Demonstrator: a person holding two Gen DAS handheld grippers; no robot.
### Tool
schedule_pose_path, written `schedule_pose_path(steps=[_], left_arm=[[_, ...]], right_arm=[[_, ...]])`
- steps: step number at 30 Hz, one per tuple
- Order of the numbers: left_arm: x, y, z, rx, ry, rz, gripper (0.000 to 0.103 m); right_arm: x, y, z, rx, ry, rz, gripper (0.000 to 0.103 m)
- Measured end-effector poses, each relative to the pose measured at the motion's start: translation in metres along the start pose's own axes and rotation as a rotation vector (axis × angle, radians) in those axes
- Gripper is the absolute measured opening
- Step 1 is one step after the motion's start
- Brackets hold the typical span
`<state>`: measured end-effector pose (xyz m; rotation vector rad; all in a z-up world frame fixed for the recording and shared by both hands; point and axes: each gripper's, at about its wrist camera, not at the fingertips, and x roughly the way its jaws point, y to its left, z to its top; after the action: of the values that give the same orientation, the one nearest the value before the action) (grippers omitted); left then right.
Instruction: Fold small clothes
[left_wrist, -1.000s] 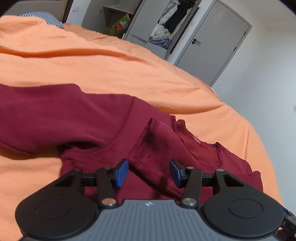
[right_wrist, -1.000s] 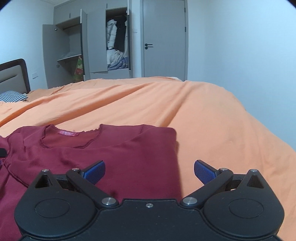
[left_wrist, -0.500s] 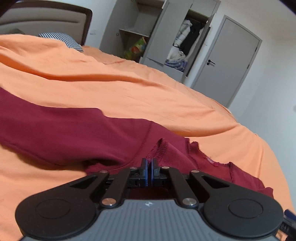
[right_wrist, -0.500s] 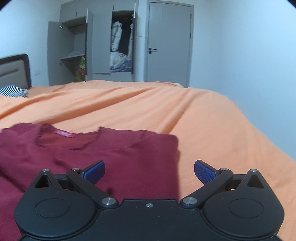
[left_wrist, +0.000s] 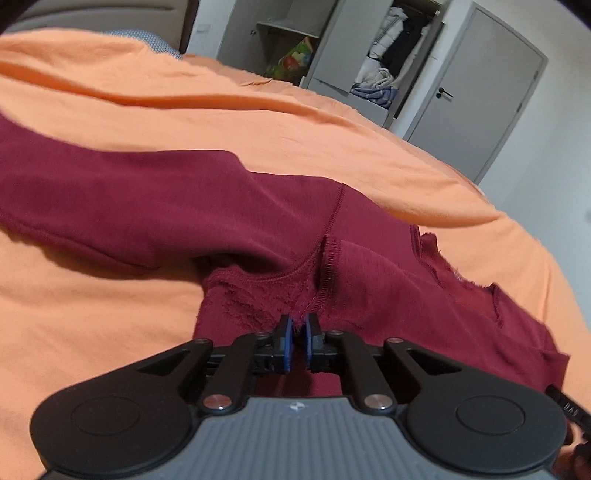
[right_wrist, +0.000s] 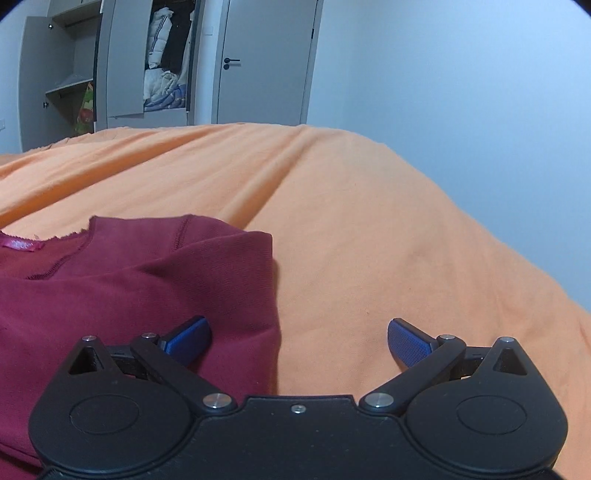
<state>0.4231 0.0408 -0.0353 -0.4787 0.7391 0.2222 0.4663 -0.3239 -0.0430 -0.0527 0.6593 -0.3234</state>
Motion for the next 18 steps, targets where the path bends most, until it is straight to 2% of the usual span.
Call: schedule_pose_path(steps=[2, 3, 4, 6, 8, 9, 10, 12, 15, 18], left_arm=[[-0.004, 0.006, 0.002, -0.010, 0.012, -0.006, 0.024], [-0.006, 0.008, 0.004, -0.015, 0.014, -0.009, 0.033], [-0.009, 0.011, 0.004, -0.021, 0.016, -0.009, 0.047], [-0.019, 0.019, 0.007, -0.032, 0.005, -0.013, 0.064], [-0.032, 0.026, 0.011, -0.027, -0.016, -0.015, 0.076], [-0.039, 0.031, 0.014, -0.018, -0.032, -0.004, 0.091], [-0.045, 0.037, 0.018, -0.007, -0.056, 0.008, 0.101], [-0.059, 0.055, 0.029, 0.016, -0.110, 0.048, 0.102], [-0.075, 0.089, 0.051, 0.024, -0.170, 0.159, 0.103], [-0.087, 0.130, 0.071, -0.011, -0.211, 0.281, 0.103]], right_arm=[[-0.010, 0.002, 0.001, -0.020, -0.015, 0.011, 0.102], [-0.016, 0.004, 0.001, -0.034, -0.021, 0.020, 0.102], [-0.022, 0.005, 0.001, -0.048, -0.027, 0.033, 0.102], [-0.037, 0.007, 0.002, -0.076, -0.043, 0.071, 0.102], [-0.056, 0.007, 0.001, -0.097, -0.054, 0.138, 0.102], [-0.066, 0.007, 0.001, -0.104, -0.052, 0.179, 0.102], [-0.076, 0.007, 0.000, -0.108, -0.052, 0.223, 0.102], [-0.097, 0.006, -0.003, -0.114, -0.048, 0.319, 0.102], [-0.123, 0.003, -0.008, -0.102, -0.031, 0.446, 0.102], [-0.147, 0.005, -0.017, -0.096, -0.026, 0.506, 0.102]])
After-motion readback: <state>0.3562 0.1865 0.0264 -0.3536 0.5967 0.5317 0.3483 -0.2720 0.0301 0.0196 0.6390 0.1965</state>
